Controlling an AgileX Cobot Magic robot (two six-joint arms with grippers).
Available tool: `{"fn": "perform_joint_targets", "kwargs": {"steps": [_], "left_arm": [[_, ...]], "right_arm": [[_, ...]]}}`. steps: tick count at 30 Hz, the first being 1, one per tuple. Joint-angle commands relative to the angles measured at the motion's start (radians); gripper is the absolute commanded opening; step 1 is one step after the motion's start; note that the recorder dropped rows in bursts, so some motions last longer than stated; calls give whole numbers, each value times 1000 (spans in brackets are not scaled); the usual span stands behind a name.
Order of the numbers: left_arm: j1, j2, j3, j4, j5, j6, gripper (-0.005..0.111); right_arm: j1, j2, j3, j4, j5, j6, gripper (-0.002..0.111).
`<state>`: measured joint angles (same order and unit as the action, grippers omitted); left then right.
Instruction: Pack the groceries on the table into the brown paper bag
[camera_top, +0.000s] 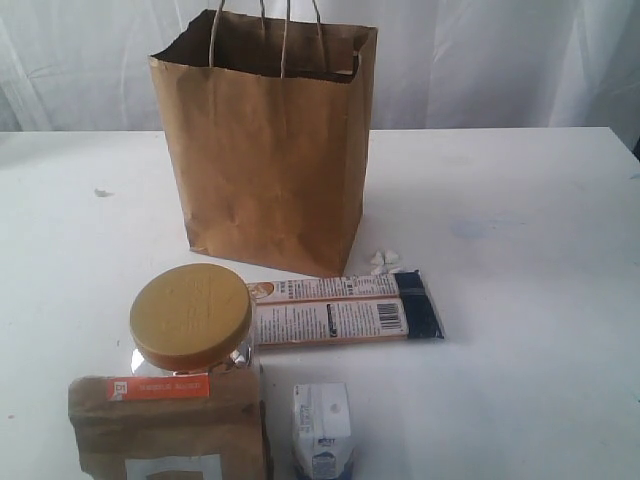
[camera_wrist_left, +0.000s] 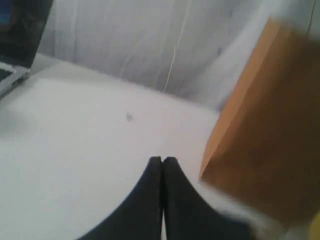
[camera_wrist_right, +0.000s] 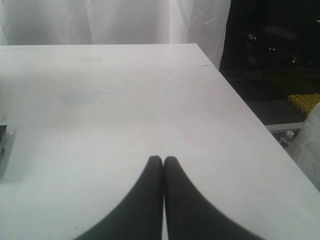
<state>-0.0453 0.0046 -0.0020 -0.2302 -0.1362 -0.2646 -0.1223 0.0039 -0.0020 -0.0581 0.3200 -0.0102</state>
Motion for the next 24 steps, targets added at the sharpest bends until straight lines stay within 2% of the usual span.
{"fn": "perform_joint_targets", "kwargs": {"steps": [1,3,7,10,14,18,21,24], "left_arm": [[-1,-5,2,28,-470,-182,0],[-1,-5,-34,123,-551,-182,0],[-1,27,-195,431,-533,-172,0],[-1,91,-285,532,-495,-33,0],[-1,230,-322,532,-350,107,0],[-1,472,-290,532,-141,200,0],[-1,682,-257,532,-230,271,0],[-1,816,-257,532,-310,174,0]], "right_arm": [[-7,-4,2,2,-7,-11,0],[-7,-4,2,2,-7,-11,0],[-7,-4,2,2,-7,-11,0],[-7,-4,2,2,-7,-11,0],[-7,-4,2,2,-7,-11,0],[-7,-4,2,2,-7,-11,0],[-7,-4,2,2,-7,-11,0],[-7,-4,2,2,-7,-11,0]]}}
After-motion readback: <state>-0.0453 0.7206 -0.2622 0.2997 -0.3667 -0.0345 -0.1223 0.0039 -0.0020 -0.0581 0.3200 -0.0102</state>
